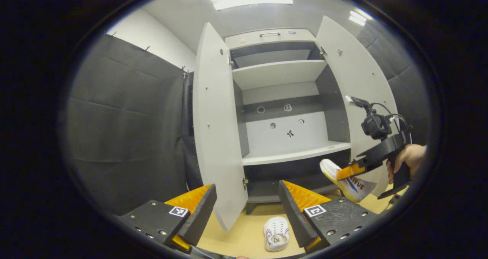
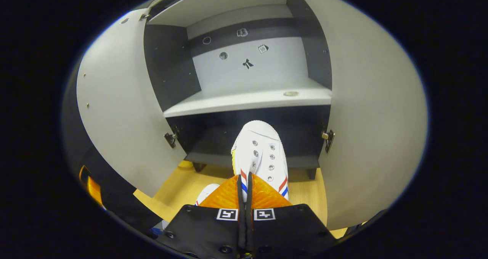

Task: Grab one shoe with the right hand and put it into the shoe cabinet, grab the other shoe with the left hand and put it into the shoe cabinet; then close the right door with the right hand and the left door with the left hand.

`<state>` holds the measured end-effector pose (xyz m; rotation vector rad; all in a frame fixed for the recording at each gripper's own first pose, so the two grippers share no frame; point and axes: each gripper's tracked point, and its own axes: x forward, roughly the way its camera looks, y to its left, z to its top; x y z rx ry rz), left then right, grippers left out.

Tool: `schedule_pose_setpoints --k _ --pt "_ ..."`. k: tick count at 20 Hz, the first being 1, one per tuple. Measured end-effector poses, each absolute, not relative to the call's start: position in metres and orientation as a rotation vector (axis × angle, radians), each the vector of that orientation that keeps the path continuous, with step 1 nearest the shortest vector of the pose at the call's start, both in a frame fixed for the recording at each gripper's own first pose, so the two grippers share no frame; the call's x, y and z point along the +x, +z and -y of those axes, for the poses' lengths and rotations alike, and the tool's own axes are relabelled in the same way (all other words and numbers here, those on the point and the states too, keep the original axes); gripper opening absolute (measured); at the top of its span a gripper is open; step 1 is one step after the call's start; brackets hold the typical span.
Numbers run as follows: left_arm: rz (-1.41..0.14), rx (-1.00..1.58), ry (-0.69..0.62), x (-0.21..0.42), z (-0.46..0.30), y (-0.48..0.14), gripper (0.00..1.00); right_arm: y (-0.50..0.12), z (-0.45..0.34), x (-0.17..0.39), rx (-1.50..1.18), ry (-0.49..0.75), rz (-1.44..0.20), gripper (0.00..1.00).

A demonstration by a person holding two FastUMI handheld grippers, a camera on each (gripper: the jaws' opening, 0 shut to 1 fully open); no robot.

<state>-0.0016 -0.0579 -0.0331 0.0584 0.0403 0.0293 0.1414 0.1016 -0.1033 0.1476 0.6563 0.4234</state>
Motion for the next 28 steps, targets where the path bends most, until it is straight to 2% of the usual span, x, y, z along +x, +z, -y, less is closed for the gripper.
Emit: schedule_pose_setpoints --k 6,10,11,15,16,17,18,19,22,23,24,27,28 --pt "-0.036 0.021 -0.049 0.03 0.067 -0.045 0.98 -0.035 -0.107 0.181 0.135 0.408 -0.54 0.01" --pt "-0.044 0.006 -0.079 0.049 0.066 -0.054 0.98 -0.006 -0.119 0.229 0.123 0.373 -0.484 0.01" --pt "-0.048 0.001 -0.085 0.054 0.066 -0.057 0.93 0.0 -0.122 0.245 0.125 0.364 -0.473 0.01" --pt "-0.072 -0.014 -0.114 0.068 0.067 -0.072 0.93 0.014 -0.129 0.301 0.109 0.314 -0.442 0.01" --pt "-0.073 -0.015 -0.119 0.07 0.067 -0.075 0.93 0.015 -0.13 0.314 0.104 0.302 -0.444 0.01" --pt "-0.074 -0.016 -0.124 0.073 0.067 -0.076 0.98 0.016 -0.131 0.328 0.102 0.29 -0.443 0.01" --pt "-0.077 -0.019 -0.131 0.076 0.067 -0.08 0.98 0.016 -0.132 0.341 0.103 0.276 -0.444 0.01" --pt "-0.084 -0.022 -0.138 0.078 0.067 -0.083 0.93 0.014 -0.134 0.353 0.1 0.263 -0.447 0.01" --pt "-0.099 -0.031 -0.15 0.086 0.067 -0.09 0.93 -0.004 -0.135 0.385 0.067 0.215 -0.478 0.01" --pt "-0.1 -0.031 -0.152 0.089 0.065 -0.09 0.98 -0.013 -0.136 0.391 0.057 0.2 -0.494 0.01" --pt "-0.1 -0.03 -0.155 0.091 0.065 -0.091 0.98 -0.022 -0.137 0.397 0.054 0.192 -0.515 0.01" --pt "-0.103 -0.021 -0.153 0.099 0.06 -0.094 0.89 -0.035 -0.139 0.406 0.068 0.165 -0.541 0.01" --pt "-0.106 -0.02 -0.15 0.101 0.058 -0.095 0.89 -0.037 -0.138 0.407 0.067 0.156 -0.542 0.01"
